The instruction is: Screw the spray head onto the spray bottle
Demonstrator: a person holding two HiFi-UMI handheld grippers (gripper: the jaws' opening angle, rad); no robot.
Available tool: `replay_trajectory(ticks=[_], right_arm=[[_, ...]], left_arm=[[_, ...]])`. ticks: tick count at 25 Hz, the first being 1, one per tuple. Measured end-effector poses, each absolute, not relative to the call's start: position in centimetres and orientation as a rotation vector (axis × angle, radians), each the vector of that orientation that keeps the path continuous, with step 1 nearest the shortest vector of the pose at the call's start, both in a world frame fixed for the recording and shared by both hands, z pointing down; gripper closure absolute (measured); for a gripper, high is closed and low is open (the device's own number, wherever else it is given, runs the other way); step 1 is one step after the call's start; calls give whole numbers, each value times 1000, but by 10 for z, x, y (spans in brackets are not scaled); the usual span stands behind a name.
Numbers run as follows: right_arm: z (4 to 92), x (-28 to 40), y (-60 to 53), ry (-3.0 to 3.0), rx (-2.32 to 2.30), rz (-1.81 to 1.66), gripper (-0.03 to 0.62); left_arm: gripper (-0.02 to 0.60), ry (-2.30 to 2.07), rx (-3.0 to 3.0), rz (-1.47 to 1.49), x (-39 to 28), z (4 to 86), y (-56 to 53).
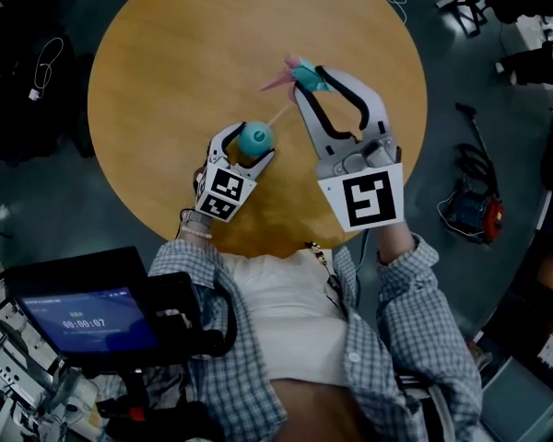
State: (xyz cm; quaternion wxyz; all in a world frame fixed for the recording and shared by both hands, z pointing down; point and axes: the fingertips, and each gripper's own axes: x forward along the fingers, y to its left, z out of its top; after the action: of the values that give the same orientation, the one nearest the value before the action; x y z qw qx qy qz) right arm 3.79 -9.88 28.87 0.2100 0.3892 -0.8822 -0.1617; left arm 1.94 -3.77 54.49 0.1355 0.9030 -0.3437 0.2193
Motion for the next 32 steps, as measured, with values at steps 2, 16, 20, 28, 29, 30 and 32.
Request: replay_trajectory(ticks=[2,16,20,28,29,30,32], right_arm=[[294,32,-94,-2426,1066,-503,484],[391,-13,-35,-2330,866,-752,484],[407,-19,-29,-2308,838,-794,484],[415,-21,-26,-2311,883,-801,484],[415,-21,-24,-2310,881,-808,484],[415,-20,-23,-2310,876,-816,484],[414,-20,-20,-2306,865,-836,484]], left_arm=[[227,-997,2616,633,19,545,-38],[228,-998,2616,632,16,542,-35],[227,-1000,2618,637,15,542,-34],[227,-1003,2617,642,14,544,-33],[227,-1002,2618,643,14,544,-33],[227,-1001,2619,643,15,543,-33],[227,-998,2620,643,15,543,-33]])
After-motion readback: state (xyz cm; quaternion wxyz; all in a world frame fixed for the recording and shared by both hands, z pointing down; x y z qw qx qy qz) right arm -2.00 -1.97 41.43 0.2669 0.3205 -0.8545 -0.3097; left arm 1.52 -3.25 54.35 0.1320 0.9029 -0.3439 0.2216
